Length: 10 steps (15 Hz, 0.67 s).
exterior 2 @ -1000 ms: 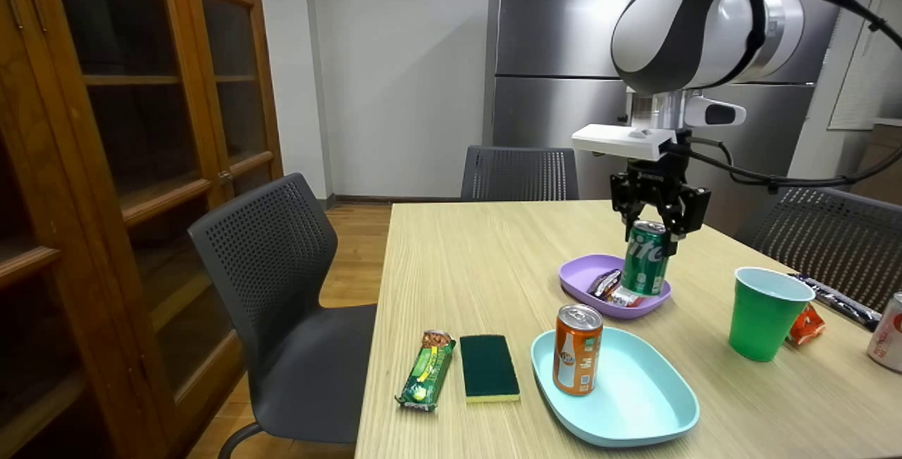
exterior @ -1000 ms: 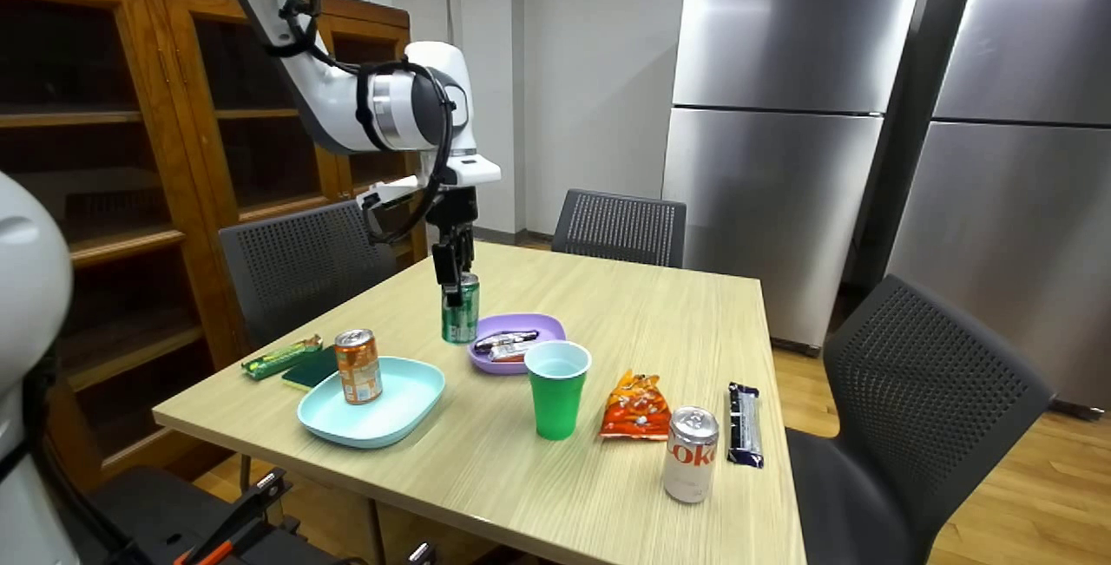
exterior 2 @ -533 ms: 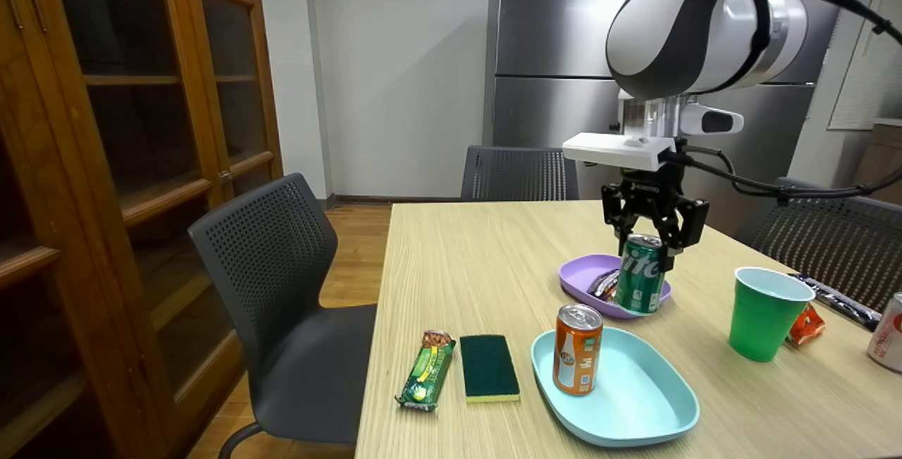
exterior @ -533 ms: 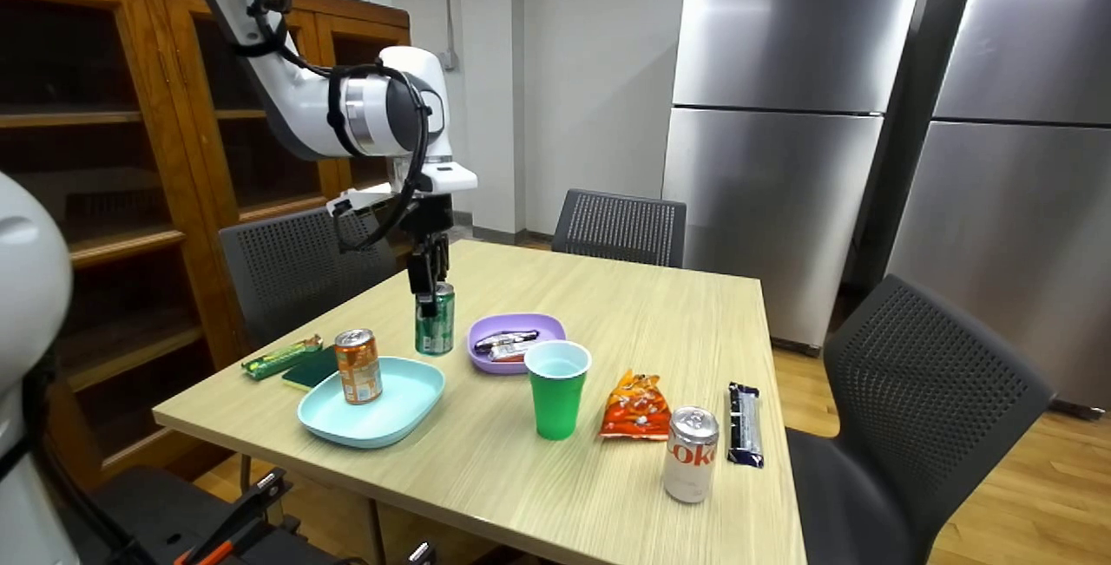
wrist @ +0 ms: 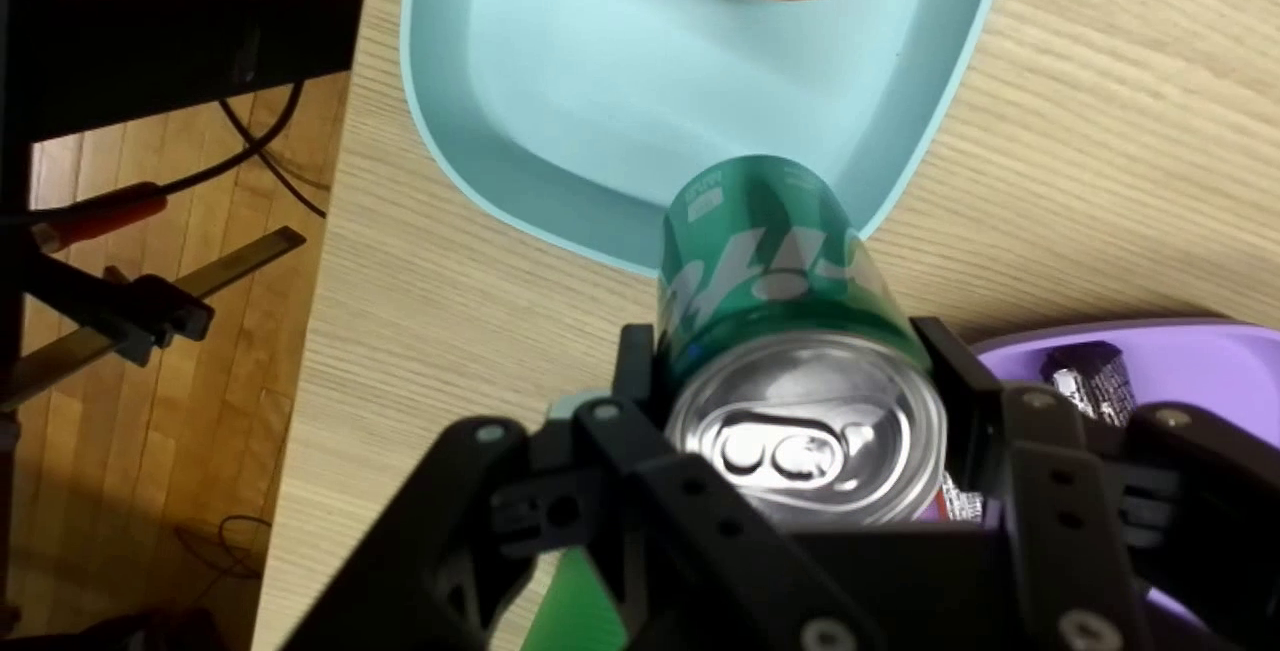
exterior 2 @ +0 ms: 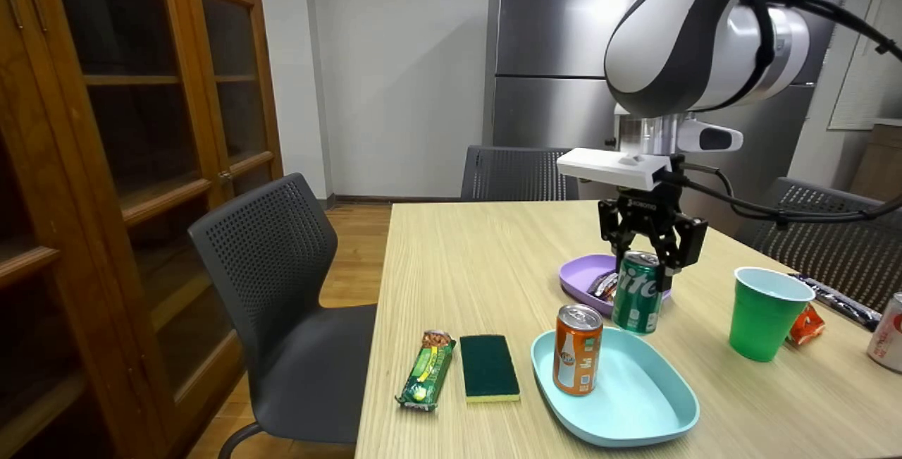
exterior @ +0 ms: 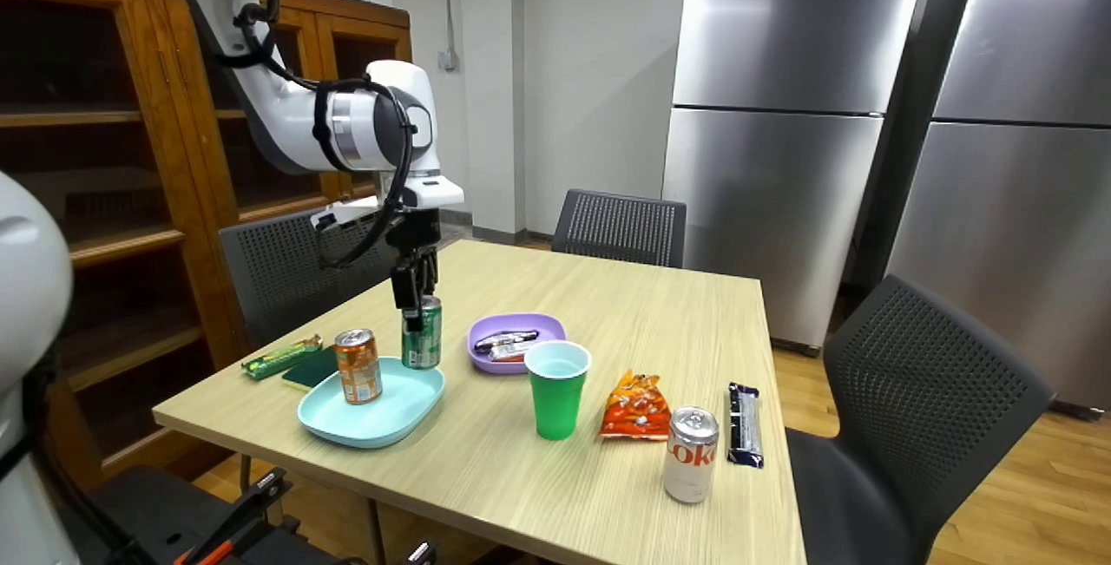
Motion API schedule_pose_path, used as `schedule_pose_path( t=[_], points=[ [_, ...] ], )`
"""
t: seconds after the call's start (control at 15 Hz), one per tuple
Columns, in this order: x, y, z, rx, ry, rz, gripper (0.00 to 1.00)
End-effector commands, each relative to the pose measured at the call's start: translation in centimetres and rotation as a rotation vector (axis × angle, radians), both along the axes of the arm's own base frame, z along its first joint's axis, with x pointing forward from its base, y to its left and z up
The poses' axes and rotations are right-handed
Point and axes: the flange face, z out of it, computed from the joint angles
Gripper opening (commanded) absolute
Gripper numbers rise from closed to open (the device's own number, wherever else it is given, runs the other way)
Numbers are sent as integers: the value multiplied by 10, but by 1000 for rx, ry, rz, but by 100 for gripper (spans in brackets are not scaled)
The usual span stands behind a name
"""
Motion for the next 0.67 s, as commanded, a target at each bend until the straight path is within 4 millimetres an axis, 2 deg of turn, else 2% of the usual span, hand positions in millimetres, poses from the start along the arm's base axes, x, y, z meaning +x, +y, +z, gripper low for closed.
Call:
schedule_pose_path(
  t=[0.0, 0.6],
  points=[
    [-3, 9, -4, -2, -26, -17, 39],
    [2, 19, -33, 9, -43, -15, 39]
  ],
)
